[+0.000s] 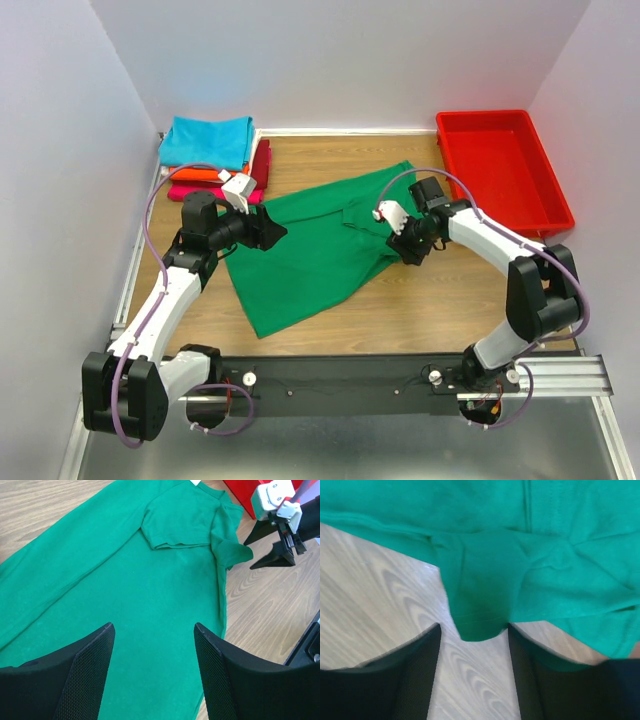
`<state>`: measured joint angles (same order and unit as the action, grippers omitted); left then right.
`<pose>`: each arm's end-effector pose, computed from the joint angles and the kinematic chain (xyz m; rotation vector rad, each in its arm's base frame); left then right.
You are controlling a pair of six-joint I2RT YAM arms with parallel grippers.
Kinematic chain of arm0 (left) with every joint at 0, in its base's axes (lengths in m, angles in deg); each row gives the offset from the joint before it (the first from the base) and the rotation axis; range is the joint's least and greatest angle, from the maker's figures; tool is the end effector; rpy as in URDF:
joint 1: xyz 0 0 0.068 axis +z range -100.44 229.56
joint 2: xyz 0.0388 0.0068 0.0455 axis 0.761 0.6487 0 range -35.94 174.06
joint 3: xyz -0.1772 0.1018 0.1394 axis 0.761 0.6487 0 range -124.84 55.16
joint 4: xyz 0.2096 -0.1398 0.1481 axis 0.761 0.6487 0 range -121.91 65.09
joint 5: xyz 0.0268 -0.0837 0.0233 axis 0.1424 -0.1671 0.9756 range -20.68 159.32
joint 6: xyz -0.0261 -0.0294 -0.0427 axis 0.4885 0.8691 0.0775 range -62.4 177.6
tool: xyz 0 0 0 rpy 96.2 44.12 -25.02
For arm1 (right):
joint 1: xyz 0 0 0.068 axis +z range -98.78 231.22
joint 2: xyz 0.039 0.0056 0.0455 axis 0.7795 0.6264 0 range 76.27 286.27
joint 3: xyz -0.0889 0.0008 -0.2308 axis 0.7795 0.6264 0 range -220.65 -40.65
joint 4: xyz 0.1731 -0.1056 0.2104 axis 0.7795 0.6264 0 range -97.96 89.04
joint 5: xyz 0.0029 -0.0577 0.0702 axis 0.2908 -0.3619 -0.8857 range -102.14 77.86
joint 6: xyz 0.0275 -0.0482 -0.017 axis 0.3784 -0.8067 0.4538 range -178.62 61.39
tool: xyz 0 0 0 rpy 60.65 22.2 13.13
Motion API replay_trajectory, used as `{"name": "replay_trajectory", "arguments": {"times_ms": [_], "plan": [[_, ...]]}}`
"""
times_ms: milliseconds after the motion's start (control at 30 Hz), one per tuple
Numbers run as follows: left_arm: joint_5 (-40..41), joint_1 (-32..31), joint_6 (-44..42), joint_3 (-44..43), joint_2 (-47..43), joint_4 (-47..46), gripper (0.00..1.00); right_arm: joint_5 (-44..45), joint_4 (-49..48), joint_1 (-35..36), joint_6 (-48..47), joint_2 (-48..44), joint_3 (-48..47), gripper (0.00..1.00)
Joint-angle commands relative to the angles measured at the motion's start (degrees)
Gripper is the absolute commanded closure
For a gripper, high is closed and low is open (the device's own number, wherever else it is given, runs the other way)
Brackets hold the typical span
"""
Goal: Fold and stack the t-shirts
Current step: Fold the tshirt
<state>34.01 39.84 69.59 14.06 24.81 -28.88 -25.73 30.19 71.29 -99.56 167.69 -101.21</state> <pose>0.2769 -0.0718 0.2424 0.3732 1.9501 -0.8509 0.3121 0.1245 0.1532 -1.4383 2.3221 0.2283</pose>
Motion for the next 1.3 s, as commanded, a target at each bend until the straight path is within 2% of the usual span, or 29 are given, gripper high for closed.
{"name": "replay_trajectory", "arguments": {"times_ms": [0,67,100,200,367,433,500,533,567,733,867,1000,1033,1267], "plan": [[-1.69,0.05,-0.21,0.41,-0.37,-0.92,0.28,4.53,-2.47,1.71,0.7,0.78,-1.49,0.53],[-1.78,0.05,-0.21,0.41,-0.2,-0.92,0.28,5.67,-2.47,2.6,0.7,1.22,-2.9,0.65],[-1.78,0.13,-0.21,0.41,-0.28,-0.92,0.28,6.81,-2.47,3.73,0.52,2.26,-4.64,0.75],[-1.69,0.13,-0.21,0.41,-0.28,-0.92,0.28,8.92,-2.55,5.93,0.17,5.68,-8.6,0.83],[-1.52,0.14,-0.21,0.41,-0.37,-0.92,0.28,17.79,-3.78,13.84,-1.33,13.33,-15.28,0.82],[-1.34,0.13,-0.12,0.5,-0.37,-1.0,0.28,22.08,-5.18,16.21,0.24,17.28,-19.05,0.67],[-1.25,0.14,-0.04,0.58,-0.46,-0.92,0.28,24.12,-5.72,16.66,2.27,19.23,-21.7,0.39],[-1.17,0.14,-0.04,0.58,-0.63,-0.83,0.28,24.65,-5.89,16.66,3.93,19.59,-22.49,0.34],[-1.16,0.14,-0.04,0.67,-0.63,-0.92,0.28,25.44,-6.42,16.58,4.38,18.81,-22.76,0.0],[-1.43,0.13,-0.04,0.5,-0.72,-0.92,0.28,20.28,-6.86,13.69,6.32,10.29,-18.65,0.0],[-1.69,0.13,-0.12,0.41,-0.72,-1.01,0.28,7.18,-5.99,9.02,7.64,2.37,-12.32,0.0],[-2.04,0.14,-0.21,0.41,-0.64,-0.92,0.28,3.22,-5.81,8.58,9.3,-0.27,-3.45,0.15],[-2.13,0.05,-0.21,0.32,-0.46,-0.92,0.28,1.73,-5.89,8.66,9.57,-0.1,-2.39,0.16],[-1.69,0.14,-0.21,0.5,-0.81,-1.0,0.28,6.1,-8.0,8.66,13.17,3.68,-0.97,0.22]]}}
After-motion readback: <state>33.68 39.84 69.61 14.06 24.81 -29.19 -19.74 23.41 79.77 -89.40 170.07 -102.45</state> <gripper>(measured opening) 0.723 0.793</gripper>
